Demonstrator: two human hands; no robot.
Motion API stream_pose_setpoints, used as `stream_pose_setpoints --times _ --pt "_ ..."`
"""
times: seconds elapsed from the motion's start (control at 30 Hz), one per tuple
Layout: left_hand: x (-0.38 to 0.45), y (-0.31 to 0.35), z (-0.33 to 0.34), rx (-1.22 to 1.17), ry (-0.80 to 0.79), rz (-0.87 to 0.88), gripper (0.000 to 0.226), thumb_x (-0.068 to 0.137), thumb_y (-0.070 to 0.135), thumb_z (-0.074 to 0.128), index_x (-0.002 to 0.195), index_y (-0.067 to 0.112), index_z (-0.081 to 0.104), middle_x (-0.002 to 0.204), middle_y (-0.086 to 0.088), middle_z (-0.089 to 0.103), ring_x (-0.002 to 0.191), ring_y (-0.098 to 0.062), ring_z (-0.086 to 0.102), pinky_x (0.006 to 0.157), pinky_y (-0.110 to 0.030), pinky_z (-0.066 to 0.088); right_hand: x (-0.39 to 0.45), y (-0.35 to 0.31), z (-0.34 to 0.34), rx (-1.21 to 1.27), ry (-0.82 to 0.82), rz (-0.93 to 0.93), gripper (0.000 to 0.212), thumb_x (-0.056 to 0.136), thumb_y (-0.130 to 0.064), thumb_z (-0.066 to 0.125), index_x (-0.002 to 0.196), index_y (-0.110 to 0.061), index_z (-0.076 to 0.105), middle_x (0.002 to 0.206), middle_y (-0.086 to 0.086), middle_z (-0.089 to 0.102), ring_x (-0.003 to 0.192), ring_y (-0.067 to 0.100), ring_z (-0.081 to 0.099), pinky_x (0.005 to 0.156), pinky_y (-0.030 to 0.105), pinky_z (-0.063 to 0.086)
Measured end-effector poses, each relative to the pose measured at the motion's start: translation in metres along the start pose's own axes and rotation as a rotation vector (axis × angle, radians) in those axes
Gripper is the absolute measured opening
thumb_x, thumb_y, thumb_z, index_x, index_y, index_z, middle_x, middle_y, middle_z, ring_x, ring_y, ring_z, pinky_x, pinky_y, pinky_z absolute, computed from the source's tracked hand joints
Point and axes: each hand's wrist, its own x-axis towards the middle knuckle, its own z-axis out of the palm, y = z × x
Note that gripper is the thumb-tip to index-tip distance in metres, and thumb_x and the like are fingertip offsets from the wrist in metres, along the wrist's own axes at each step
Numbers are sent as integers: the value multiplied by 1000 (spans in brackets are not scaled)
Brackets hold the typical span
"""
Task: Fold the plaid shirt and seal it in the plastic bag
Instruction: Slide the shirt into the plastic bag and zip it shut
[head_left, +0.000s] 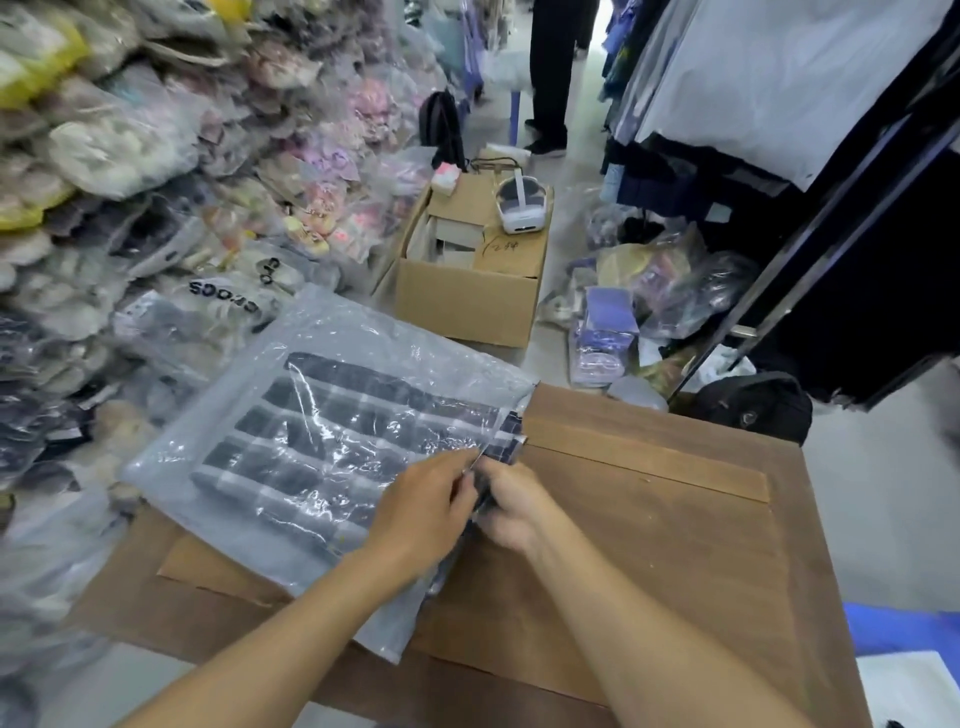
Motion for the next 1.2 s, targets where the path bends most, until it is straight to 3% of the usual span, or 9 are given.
stream_pose_setpoints --times 0.13,0.33,0.47,0.57,0.7,0.87,0.97,1.07,1.2 --pt "-5 11 1 -83 -5 79 30 94 19 53 121 23 65 79 11 60 79 -16 59 73 -35 51 11 -1 8 2 -149 96 40 67 -17 91 83 -3 57 71 14 56 67 24 60 66 30 57" --pt "-3 17 6 -189 -37 59 28 91 20 56 115 21 71 58 2 55 54 -8 50 61 -30 49 -1 -16 -6 -141 -321 224 46 91 -36 70 57 -8 56 49 7 55 51 19 60 56 27 53" --pt "5 19 7 -235 -27 29 33 90 9 62 121 16 69 52 14 50 51 1 51 59 -11 41 -14 -54 -45 -457 -83 59 18 90 -17 73 102 -4 70 90 12 75 77 23 73 72 31 60" --pt "8 28 16 -270 -30 10 32 89 9 63 120 15 70 49 14 49 49 1 50 59 -4 36 -10 -82 -73 -485 231 -104 13 95 -19 64 102 -9 68 89 9 71 68 16 67 58 22 55" --pt "4 51 33 -286 -101 26 33 87 13 64 120 17 70 54 10 51 51 1 51 64 -8 40 9 -99 -83 -389 375 -262 40 92 -54 59 99 -16 69 93 1 73 84 16 67 77 32 54" --pt "26 70 37 -222 -339 86 18 95 31 58 103 23 72 61 3 65 60 -8 61 69 -27 48 21 -101 -88 -342 377 -361 23 101 -28 57 102 -10 70 108 16 74 85 23 65 67 29 51" --pt "75 67 40 -154 -112 73 20 98 25 53 103 21 72 87 1 72 81 -15 65 76 -33 50 21 -105 -90 -284 391 -351 30 100 -25 59 119 -3 68 107 10 73 90 20 64 75 33 54" --pt "131 71 49 2 -52 125 29 100 18 46 121 15 66 116 -9 66 111 -29 55 95 -43 45 24 -107 -91 -246 389 -374 13 99 -20 61 95 -11 70 85 -1 67 78 15 61 71 29 53" --pt "177 82 65 113 -275 137 29 101 21 44 118 15 67 121 -13 67 116 -35 55 95 -40 44 24 -103 -95 -219 413 -395 25 88 -26 76 65 -16 70 72 6 70 66 19 60 62 31 51"
